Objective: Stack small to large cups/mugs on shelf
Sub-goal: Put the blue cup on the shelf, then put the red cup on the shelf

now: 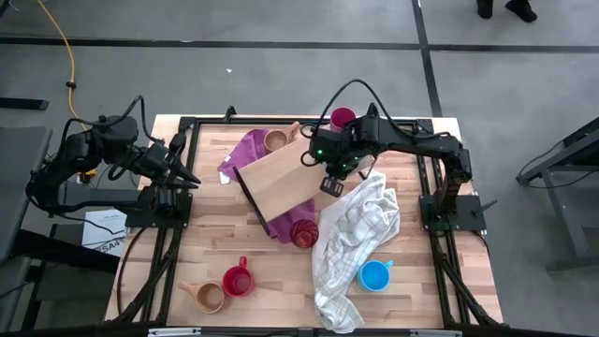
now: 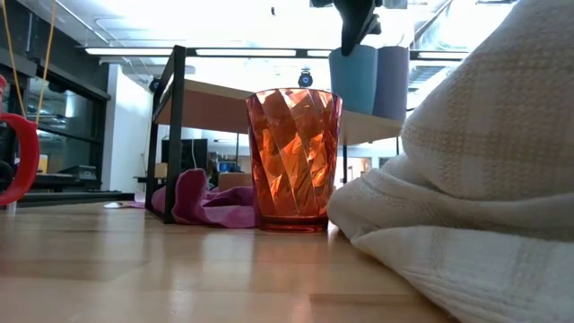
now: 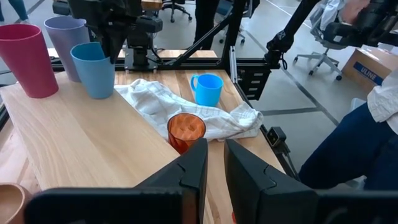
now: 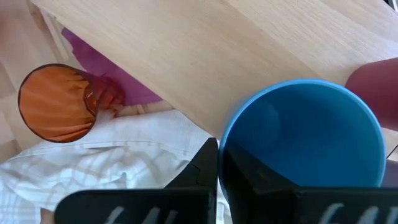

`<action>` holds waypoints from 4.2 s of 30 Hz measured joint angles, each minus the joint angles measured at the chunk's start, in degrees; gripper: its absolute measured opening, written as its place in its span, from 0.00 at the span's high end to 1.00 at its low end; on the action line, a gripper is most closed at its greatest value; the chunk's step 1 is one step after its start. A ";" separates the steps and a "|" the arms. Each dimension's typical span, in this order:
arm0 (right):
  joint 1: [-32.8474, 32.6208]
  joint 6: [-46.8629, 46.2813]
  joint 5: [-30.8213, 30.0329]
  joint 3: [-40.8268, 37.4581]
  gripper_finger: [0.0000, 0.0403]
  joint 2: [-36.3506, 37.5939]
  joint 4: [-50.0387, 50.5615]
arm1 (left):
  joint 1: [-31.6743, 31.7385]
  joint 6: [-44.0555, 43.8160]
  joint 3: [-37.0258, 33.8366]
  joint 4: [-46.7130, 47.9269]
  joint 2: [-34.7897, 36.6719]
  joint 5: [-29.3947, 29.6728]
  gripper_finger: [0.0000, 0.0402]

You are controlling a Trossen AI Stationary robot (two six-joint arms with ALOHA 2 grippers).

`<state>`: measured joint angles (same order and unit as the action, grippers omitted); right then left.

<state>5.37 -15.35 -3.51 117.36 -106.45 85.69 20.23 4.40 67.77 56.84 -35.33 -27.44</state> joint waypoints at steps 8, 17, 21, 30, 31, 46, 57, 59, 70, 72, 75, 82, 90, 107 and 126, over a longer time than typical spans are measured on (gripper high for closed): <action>0.26 0.27 -0.09 -0.02 1.00 0.00 0.25 | 0.00 0.07 0.00 0.37 0.02 0.00 0.89; 0.26 0.42 -0.52 -0.04 1.00 0.00 0.63 | -0.02 0.28 0.00 0.38 0.02 0.00 0.89; 0.26 0.42 -0.55 -0.07 1.00 -0.02 0.66 | 0.00 0.28 0.00 0.38 0.02 0.00 0.89; 0.26 0.25 -0.74 -0.07 1.00 -0.04 0.68 | -0.02 0.26 0.00 0.38 0.00 0.00 0.89; 0.26 0.24 -0.87 -0.07 1.00 -0.04 0.70 | -0.02 0.26 0.00 0.38 0.02 0.00 0.89; 0.37 -0.02 -2.59 -0.39 0.87 -0.36 1.82 | -0.02 0.22 -0.02 0.35 0.02 0.00 0.89; 0.66 0.10 -2.86 -0.24 0.86 -0.26 0.03 | 0.00 0.20 -0.01 0.35 0.02 0.00 0.89; 0.66 0.21 -2.86 -0.24 0.86 -0.26 -0.03 | -0.02 0.20 -0.02 0.35 0.00 0.00 0.89; 0.66 -0.12 -3.82 -0.15 0.86 1.67 -0.71 | -0.02 0.20 0.00 0.35 0.02 0.00 0.89; 0.80 -0.66 -3.96 -0.13 0.86 2.68 -1.00 | -0.01 0.22 0.00 0.35 0.02 0.00 0.89; 1.01 -1.10 -3.96 -0.11 0.86 4.09 -1.98 | -0.01 0.22 0.00 0.35 0.01 0.00 0.89; 1.01 -1.26 -3.47 -0.11 0.86 6.16 -5.69 | -0.01 0.22 -0.01 0.29 0.02 0.00 0.89; 0.14 -0.78 0.73 -0.11 0.86 9.28 -14.52 | -0.01 -1.44 -0.01 -5.94 -0.90 -6.16 0.89; -5.25 -3.12 -1.65 -0.11 0.86 18.15 -20.35 | -13.83 1.42 -0.02 -15.37 -19.69 -6.33 0.89; -5.53 -0.96 0.42 -0.11 0.86 19.93 -19.96 | -27.44 -1.00 -0.04 -27.83 -39.99 19.31 0.89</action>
<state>-0.16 -16.32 -3.09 117.25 -86.52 65.73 -7.21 3.41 67.72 29.00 -75.33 -8.13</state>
